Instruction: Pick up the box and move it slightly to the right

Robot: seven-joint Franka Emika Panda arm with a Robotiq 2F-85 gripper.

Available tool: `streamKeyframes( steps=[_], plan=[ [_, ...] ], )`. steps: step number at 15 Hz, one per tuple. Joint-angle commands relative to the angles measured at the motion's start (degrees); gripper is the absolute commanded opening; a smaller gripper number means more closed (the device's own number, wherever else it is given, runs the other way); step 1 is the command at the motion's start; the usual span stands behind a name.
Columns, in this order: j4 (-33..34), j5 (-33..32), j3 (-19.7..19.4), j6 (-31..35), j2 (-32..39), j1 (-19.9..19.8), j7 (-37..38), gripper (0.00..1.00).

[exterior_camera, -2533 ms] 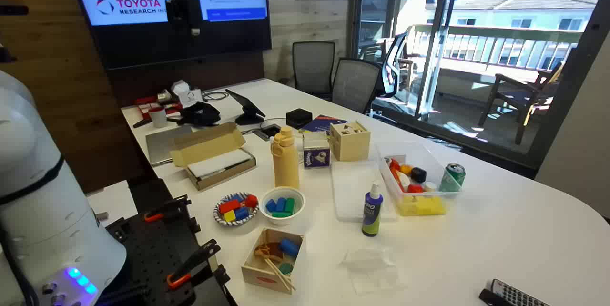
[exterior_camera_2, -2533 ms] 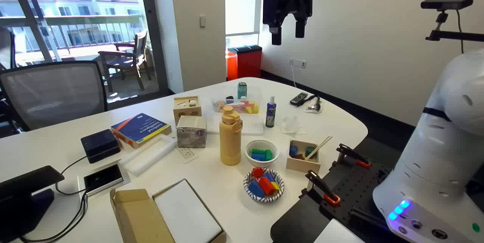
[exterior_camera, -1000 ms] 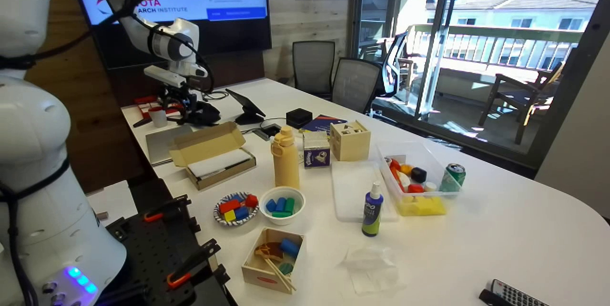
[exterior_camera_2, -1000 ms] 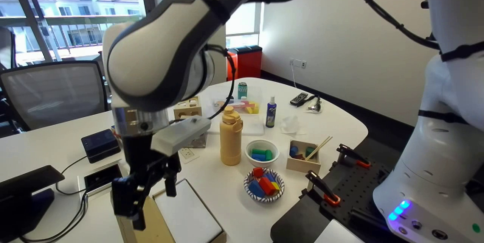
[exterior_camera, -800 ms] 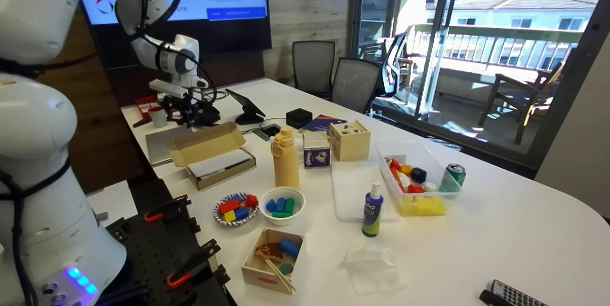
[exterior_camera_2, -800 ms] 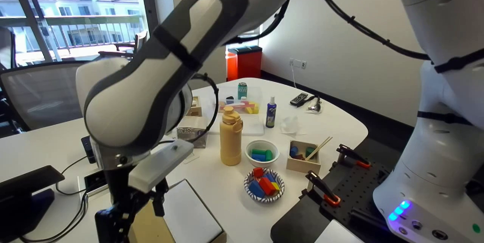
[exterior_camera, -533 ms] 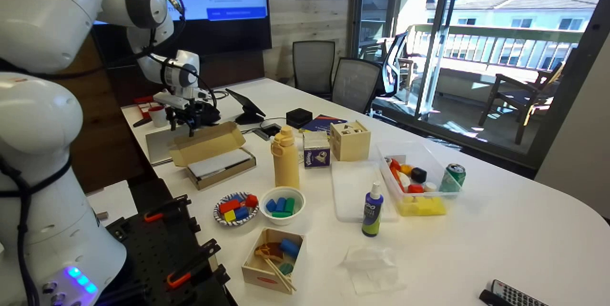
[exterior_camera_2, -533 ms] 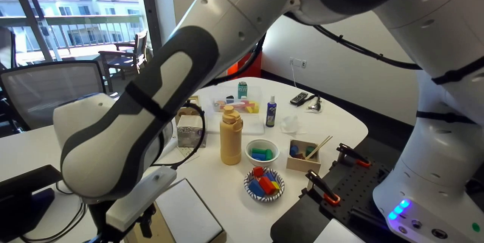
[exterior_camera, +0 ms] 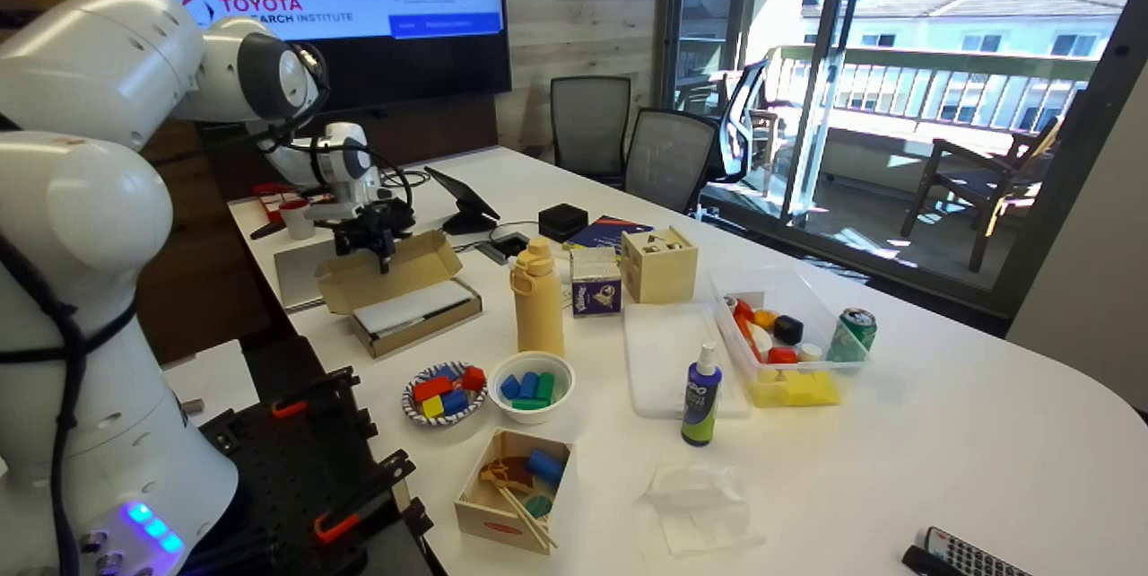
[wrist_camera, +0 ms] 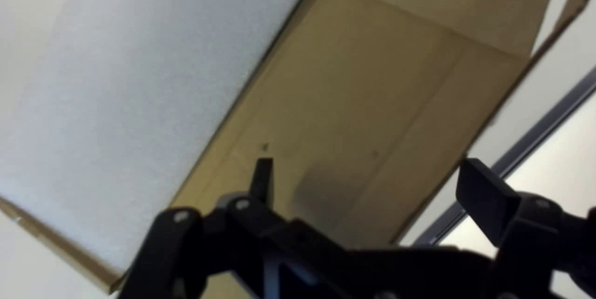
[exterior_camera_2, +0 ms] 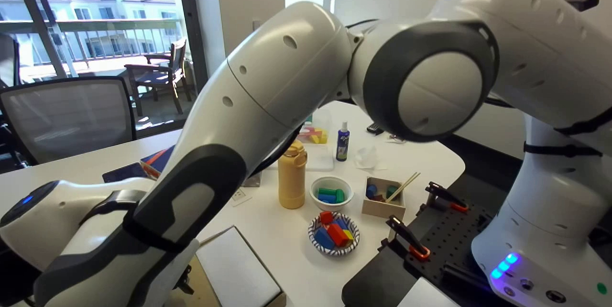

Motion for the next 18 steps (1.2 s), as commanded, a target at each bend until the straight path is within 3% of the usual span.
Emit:
streamKeyframes(
  steps=[1, 2, 3, 5, 7, 9, 18],
  plan=[
    [14.4, -4.5, -5.5, -12.7, 6.5, 4.4, 3.8, 1.0],
    [17.6, -5.2, -6.5, -15.3, 7.9, 5.0, 4.4, 0.98],
    [20.6, -6.0, -7.7, -17.8, 8.8, 5.7, 5.1, 0.89],
    [26.7, -7.4, -9.8, -23.1, 11.0, 6.5, 6.1, 0.95],
    [28.7, -8.6, -10.7, -27.4, 11.3, 6.5, 7.1, 1.0],
    [32.4, -8.5, -11.0, -31.8, 13.0, 5.7, 8.1, 1.0],
    [30.1, -6.2, -12.0, -39.2, 14.5, 2.8, 19.2, 1.0]
  ],
)
